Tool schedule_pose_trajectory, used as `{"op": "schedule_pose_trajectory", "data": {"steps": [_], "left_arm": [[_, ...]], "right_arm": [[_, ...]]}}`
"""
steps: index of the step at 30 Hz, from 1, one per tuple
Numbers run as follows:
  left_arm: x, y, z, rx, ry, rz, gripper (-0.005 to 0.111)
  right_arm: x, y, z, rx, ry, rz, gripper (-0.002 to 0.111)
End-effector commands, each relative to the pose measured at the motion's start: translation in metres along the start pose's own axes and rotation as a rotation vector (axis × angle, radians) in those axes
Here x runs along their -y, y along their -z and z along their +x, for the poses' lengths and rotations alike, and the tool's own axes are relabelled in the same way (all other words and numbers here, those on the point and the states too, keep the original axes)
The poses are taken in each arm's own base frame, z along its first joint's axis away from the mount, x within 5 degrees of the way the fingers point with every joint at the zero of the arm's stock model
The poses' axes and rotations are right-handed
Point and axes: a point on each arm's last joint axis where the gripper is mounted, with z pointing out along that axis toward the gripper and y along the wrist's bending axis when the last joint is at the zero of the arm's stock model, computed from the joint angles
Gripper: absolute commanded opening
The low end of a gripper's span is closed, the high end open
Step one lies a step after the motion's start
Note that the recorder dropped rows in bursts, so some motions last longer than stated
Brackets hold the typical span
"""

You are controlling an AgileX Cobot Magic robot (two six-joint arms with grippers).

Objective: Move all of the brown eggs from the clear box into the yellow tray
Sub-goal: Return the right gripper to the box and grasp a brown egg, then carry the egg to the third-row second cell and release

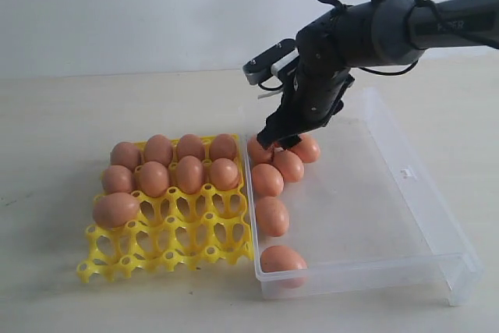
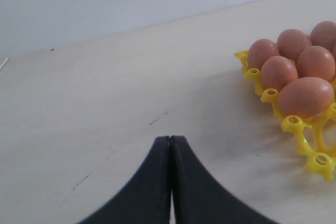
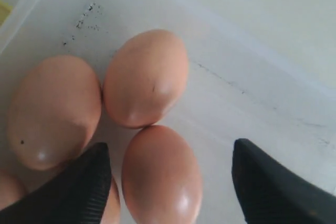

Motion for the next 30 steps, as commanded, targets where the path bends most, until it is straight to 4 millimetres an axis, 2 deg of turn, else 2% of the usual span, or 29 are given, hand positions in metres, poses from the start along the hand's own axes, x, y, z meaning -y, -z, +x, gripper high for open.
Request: {"op": "schedule_pose_trajectory", "data": {"steps": [1, 4, 5, 7, 10, 13, 17, 21, 24, 30], "left_arm": [[0.000, 0.001, -0.002, 0.017, 0.001, -0.001, 0.000], [0.000, 0.001, -0.002, 0.017, 0.001, -0.001, 0.000], [0.000, 0.001, -0.002, 0.017, 0.001, -0.001, 0.000], [0.000, 0.001, -0.002, 0.017, 0.001, -0.001, 0.000], [0.000, 0.001, -0.002, 0.017, 0.001, -0.001, 0.000], [0.000, 0.001, -0.002, 0.017, 0.001, -0.001, 0.000], [0.000, 0.001, -0.002, 0.017, 0.001, -0.001, 0.000], [0.000, 0.001, -0.002, 0.017, 0.001, -0.001, 0.000], [0.000, 0.001, -0.002, 0.017, 0.001, -0.001, 0.000], [0.000, 0.001, -0.002, 0.017, 0.001, -0.001, 0.000]], "right_arm": [[0.000, -0.014, 0.003, -0.032, -0.008, -0.013, 0.059], [-0.002, -0.021, 0.006, -0.057, -0.005, -0.016, 0.053], [-0.002, -0.022, 0.007, -0.063, -0.005, -0.017, 0.047], [-0.001, -0.023, 0.008, -0.065, -0.007, -0.016, 0.031], [0.001, -0.020, 0.007, -0.059, 0.042, -0.016, -0.001], [0.003, -0.004, 0.000, -0.009, 0.021, -0.020, 0.000], [0.001, 0.036, -0.017, 0.208, -0.089, -0.080, 0.000], [-0.033, 0.077, -0.018, 0.488, -0.134, -0.164, 0.000], [-0.064, 0.093, -0.008, 0.641, -0.119, -0.190, 0.000], [-0.114, 0.090, 0.013, 0.775, -0.141, -0.298, 0.000]]}}
